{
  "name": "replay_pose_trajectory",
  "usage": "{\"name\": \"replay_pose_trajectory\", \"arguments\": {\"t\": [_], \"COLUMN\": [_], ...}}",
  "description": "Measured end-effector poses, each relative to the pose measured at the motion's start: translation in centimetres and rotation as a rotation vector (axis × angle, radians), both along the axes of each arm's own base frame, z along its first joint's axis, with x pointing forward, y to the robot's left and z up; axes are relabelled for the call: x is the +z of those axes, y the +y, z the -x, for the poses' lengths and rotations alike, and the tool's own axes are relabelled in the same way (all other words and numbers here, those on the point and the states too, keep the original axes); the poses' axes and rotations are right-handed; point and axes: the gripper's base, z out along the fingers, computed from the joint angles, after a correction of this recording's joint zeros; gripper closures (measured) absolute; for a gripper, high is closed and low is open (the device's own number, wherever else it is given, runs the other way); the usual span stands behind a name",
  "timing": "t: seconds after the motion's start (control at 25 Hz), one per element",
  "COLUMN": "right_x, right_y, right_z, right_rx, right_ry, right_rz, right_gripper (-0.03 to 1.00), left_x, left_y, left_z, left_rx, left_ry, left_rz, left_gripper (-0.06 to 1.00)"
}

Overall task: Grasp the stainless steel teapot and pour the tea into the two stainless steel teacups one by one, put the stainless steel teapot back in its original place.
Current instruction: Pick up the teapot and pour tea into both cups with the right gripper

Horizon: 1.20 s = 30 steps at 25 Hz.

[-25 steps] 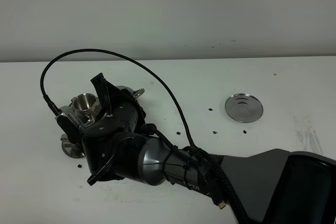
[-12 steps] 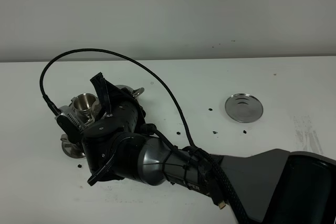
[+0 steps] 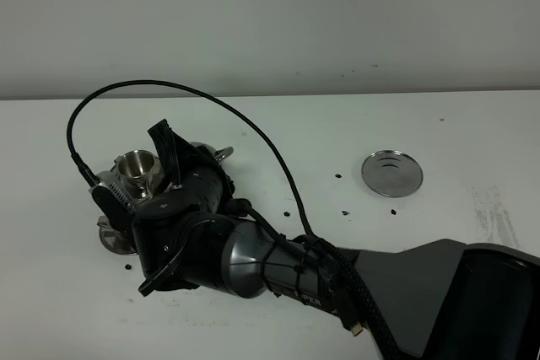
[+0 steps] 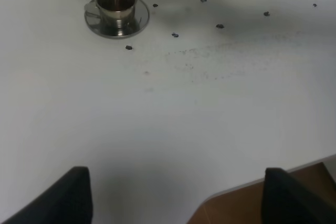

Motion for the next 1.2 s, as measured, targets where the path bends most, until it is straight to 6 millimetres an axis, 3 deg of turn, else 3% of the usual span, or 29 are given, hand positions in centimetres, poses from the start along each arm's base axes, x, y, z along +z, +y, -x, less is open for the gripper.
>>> {"name": "replay_pose_trajectory", "arguments": {"t": [0.36, 0.56, 0.92, 1.04, 1.2], "right_x": [0.0, 3.3, 9.6, 10.3, 9.6], "right_y": [-0.1, -0.7, -2.6, -2.8, -3.2], "right_z": [0.2, 0.8, 4.2, 5.2, 5.2], "right_rx": [-0.042, -0.089, -0.314, -0.395, -0.501], "right_ry": [0.042, 0.067, 0.358, 0.485, 0.660], "right_rz": [-0.054, -0.151, -0.515, -0.619, -0.705], "right_gripper": [0.76, 0.76, 0.76, 0.76, 0.76], "left_x": [0.0, 0.0, 0.0, 0.0, 0.0], "left_y": [0.0, 0.0, 0.0, 0.0, 0.0], "left_z": [0.0, 0.0, 0.0, 0.0, 0.0], "left_rx": [0.000, 0.000, 0.000, 0.000, 0.000], "left_ry": [0.000, 0.000, 0.000, 0.000, 0.000], "left_rz": [0.000, 0.000, 0.000, 0.000, 0.000], "left_gripper": [0.31, 0.31, 0.31, 0.31, 0.31]}}
